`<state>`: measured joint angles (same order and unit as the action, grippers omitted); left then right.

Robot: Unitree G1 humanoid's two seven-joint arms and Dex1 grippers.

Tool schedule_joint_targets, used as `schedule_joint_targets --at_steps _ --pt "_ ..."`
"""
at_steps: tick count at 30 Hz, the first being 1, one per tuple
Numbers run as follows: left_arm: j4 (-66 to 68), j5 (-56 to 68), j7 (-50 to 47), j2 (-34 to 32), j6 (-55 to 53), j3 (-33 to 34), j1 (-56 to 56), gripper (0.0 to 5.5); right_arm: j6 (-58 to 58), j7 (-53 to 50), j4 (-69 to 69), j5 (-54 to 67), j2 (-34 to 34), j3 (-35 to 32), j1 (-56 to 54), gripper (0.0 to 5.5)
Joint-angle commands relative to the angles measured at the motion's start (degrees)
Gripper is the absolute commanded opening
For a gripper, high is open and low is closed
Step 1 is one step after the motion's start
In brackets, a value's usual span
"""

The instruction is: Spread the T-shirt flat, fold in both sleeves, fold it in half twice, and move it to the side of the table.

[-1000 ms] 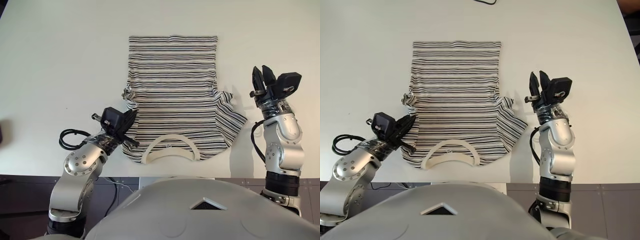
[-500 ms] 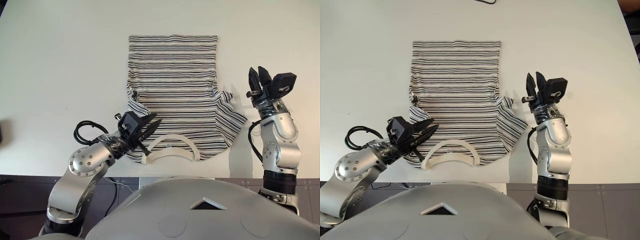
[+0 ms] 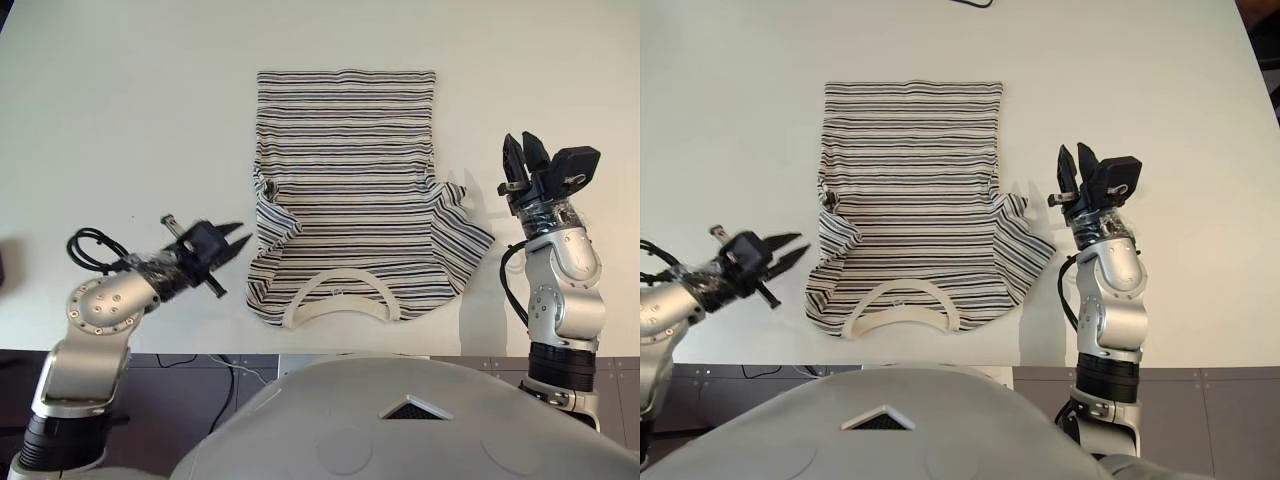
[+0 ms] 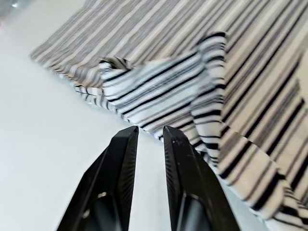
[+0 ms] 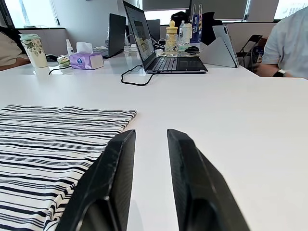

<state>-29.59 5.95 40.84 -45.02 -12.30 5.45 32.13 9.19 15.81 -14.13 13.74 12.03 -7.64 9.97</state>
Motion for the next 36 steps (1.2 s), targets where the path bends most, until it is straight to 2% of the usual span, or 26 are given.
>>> schedule_joint_targets --at_steps 1,8,17,23,27,31,33,36 --pt "0.4 -1.7 3.2 -2.0 3.9 -1.5 1.5 0.93 0.2 0.1 -1.0 0.3 0.3 -0.3 0.0 1.21" --pt "-3.1 2.2 8.7 -3.1 2.2 -1.5 3.4 0.93 0.0 -0.5 -1.6 0.0 -0.5 0.1 1.1 1.21" --pt "-2.3 0.1 9.5 -2.5 0.7 -8.3 9.2 0.93 0.7 -0.2 -1.3 0.4 0.2 -0.3 -0.3 1.21" --pt "-3.6 -0.3 9.8 -4.9 -0.6 -6.0 8.2 0.93 -0.1 1.0 -1.2 -0.1 1.2 -0.4 0.5 1.21" --pt "-8.8 3.2 11.7 -6.3 -3.0 -2.9 9.1 0.93 -1.9 8.6 -2.0 -1.2 6.2 2.8 2.9 1.21" --pt "-11.9 14.2 9.9 -3.7 -11.4 2.7 0.8 0.93 -3.7 12.5 -1.3 -1.7 8.5 4.5 3.6 1.21" --pt "-8.5 14.7 4.2 -0.9 -14.8 4.0 -7.4 0.93 -3.2 15.1 -1.8 -0.2 9.8 4.5 4.8 1.21" --pt "0.8 6.3 -1.4 1.8 -12.3 -2.4 -15.7 0.93 -3.2 18.7 -2.0 2.2 12.7 1.7 8.2 1.21"
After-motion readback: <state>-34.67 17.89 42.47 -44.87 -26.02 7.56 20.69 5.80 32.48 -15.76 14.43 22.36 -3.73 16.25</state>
